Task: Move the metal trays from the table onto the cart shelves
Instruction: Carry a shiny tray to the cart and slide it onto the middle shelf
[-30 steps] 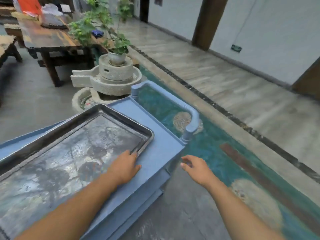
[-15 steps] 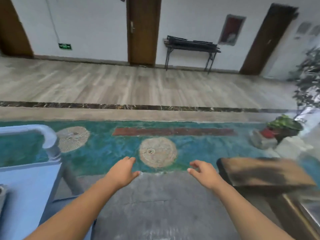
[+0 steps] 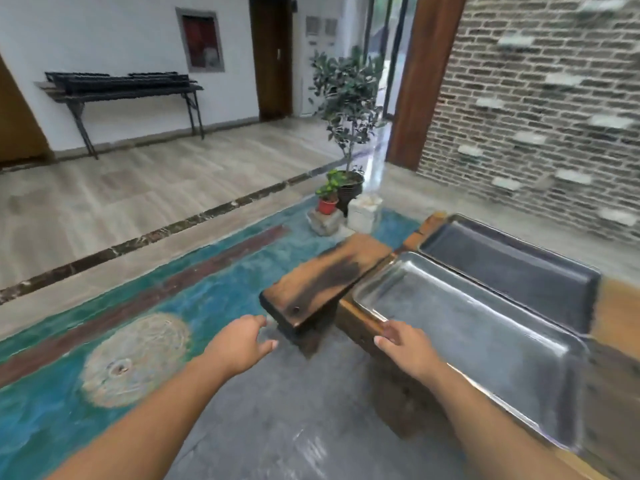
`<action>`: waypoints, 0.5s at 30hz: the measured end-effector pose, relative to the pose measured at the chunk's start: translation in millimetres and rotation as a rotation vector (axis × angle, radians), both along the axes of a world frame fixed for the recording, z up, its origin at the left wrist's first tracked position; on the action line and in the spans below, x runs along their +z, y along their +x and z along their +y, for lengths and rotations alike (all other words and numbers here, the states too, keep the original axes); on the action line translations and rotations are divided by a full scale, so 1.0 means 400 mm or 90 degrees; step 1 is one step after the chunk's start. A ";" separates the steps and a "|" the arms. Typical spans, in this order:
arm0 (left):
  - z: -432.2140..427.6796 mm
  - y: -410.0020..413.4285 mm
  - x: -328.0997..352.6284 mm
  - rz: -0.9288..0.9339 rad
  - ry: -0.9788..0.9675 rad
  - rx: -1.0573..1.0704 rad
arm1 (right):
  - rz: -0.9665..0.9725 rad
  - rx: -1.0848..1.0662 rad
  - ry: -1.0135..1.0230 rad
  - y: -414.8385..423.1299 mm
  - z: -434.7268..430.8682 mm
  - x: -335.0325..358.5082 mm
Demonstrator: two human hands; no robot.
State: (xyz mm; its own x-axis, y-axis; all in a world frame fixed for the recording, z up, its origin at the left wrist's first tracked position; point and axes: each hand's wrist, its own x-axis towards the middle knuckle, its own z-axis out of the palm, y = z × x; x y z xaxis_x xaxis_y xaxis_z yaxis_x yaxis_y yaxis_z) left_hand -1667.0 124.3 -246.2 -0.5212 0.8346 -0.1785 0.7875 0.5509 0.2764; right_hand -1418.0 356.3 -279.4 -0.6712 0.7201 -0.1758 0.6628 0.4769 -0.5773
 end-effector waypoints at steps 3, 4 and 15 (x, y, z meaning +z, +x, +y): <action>0.190 0.085 0.000 0.000 -0.011 -0.083 | -0.003 -0.105 -0.028 0.183 0.101 -0.018; 0.248 0.112 0.003 0.001 -0.014 -0.111 | -0.005 -0.140 -0.033 0.241 0.125 -0.024; 0.748 0.286 -0.079 0.001 -0.047 -0.309 | -0.009 -0.424 -0.042 0.621 0.261 -0.088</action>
